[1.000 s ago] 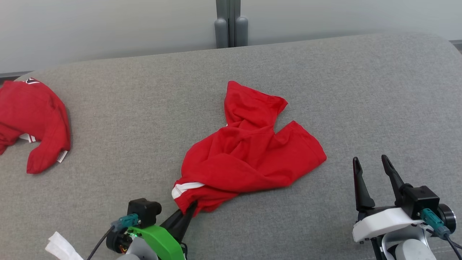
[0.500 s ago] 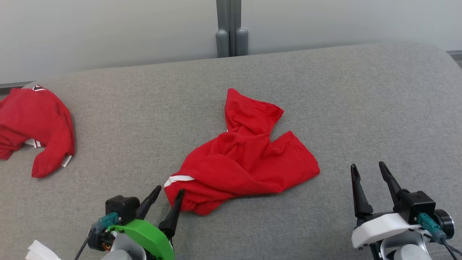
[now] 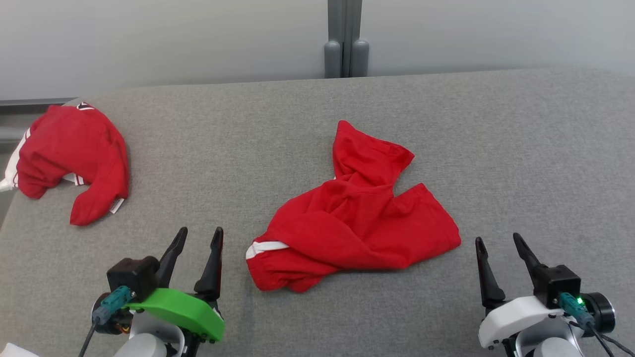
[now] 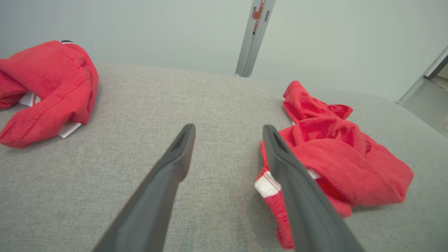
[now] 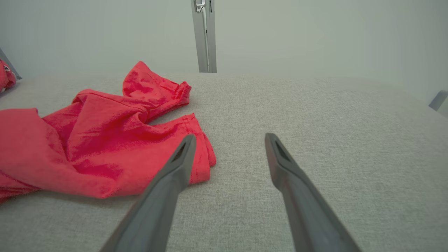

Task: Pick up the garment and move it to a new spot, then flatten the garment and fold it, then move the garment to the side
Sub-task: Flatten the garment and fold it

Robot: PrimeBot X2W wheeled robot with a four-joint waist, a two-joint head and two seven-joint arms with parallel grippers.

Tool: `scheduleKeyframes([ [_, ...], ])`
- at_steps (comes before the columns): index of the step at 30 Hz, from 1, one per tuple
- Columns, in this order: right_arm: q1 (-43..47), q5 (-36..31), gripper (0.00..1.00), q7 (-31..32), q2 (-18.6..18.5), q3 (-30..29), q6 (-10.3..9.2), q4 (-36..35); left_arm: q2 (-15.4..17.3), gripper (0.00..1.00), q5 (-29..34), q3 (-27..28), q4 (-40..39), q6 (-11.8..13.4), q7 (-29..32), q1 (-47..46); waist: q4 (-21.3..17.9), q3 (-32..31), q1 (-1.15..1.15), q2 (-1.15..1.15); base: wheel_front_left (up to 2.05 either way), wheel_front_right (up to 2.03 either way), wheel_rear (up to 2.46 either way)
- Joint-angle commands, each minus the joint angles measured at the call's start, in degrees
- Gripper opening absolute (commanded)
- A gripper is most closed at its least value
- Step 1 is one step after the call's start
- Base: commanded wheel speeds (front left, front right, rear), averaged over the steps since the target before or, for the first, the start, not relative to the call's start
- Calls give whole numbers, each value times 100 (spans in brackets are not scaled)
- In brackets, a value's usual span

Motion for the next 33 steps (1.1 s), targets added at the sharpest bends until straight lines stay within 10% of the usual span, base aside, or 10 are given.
scheduleKeyframes([
  [1, -122, -128, 100, -19, -16, 16, -2, 165, -109, 100, 117, 130, -76, 52, -12, 94, 126, 91, 0, 0, 0, 0, 0],
  [12, -1162, -466, 100, -19, -19, 97, -2, 1930, -773, 100, 974, 959, -238, 37, -11, 303, 428, 476, 0, 0, 0, 0, 0],
  [13, -1227, -481, 92, -19, -24, 131, -2, 2055, -812, 100, 1018, 1015, -229, 23, -12, 322, 440, 490, 0, 0, 0, 0, 0],
  [14, -1307, -469, 52, -18, -27, 165, -2, 2189, -852, 100, 1085, 1072, -221, -3, -12, 350, 451, 503, 0, 0, 0, 0, 0],
  [18, -1452, -264, 0, -18, -26, 268, -2, 2433, -985, 100, 1281, 1290, -195, -84, -12, 428, 453, 509, 0, 0, 0, 0, 0],
  [33, -424, 992, 0, -19, -18, 575, -2, 344, -1328, 100, 1701, 1804, -64, -394, -11, 638, -88, 225, 0, 0, 0, 0, 0],
])
